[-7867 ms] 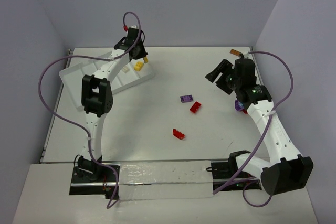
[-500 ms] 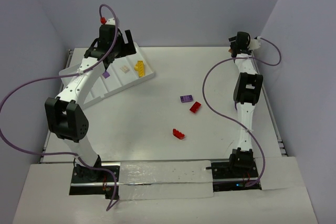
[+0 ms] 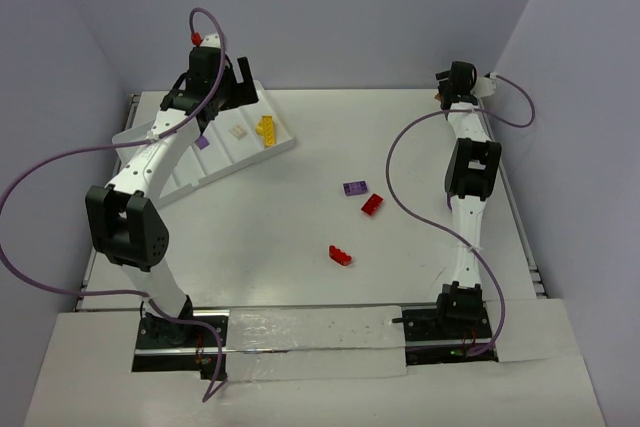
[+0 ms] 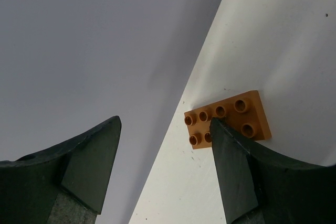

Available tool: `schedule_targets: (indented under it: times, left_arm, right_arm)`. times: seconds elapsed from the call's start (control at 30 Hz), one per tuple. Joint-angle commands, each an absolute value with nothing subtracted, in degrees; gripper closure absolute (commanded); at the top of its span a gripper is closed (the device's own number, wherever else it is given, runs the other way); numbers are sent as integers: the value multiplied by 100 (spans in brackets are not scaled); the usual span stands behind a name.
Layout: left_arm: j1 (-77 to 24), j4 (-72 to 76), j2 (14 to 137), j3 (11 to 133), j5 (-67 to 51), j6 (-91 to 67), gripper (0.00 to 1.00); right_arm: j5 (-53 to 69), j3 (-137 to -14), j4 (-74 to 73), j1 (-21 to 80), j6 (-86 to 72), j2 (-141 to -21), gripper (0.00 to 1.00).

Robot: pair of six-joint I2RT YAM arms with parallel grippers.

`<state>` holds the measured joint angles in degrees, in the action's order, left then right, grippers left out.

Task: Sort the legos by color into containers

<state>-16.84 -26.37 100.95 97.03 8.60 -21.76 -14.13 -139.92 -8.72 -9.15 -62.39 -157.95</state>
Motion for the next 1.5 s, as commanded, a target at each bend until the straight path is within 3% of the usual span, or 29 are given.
schedule_targets:
  times: [0.0, 0.5, 0.77, 1.2, 1.47]
  left_arm:
    - [-1705, -2549, 9915, 9905, 915, -2092, 3]
    - [-1705, -2417, 9229, 9435, 817, -2259, 3]
    - [-1706, -2814, 8928, 9413, 913, -2455, 4]
    - [-1718, -3193, 8668, 9269, 482, -2770, 4]
    - [-1843, -3478, 8859, 9387, 48, -2964, 4]
  right_arm:
    - [-1303, -13456, -1081, -896, -6311, -15363, 24]
    - [-615, -11391, -958, -686, -6342, -13966, 22]
    - [93, -9287, -443, -256, -6281, -12780, 22]
    - [1225, -8414, -1090, 700, -4831, -11167, 20]
    - [1091, -8222, -1538, 268, -4036, -10432, 17]
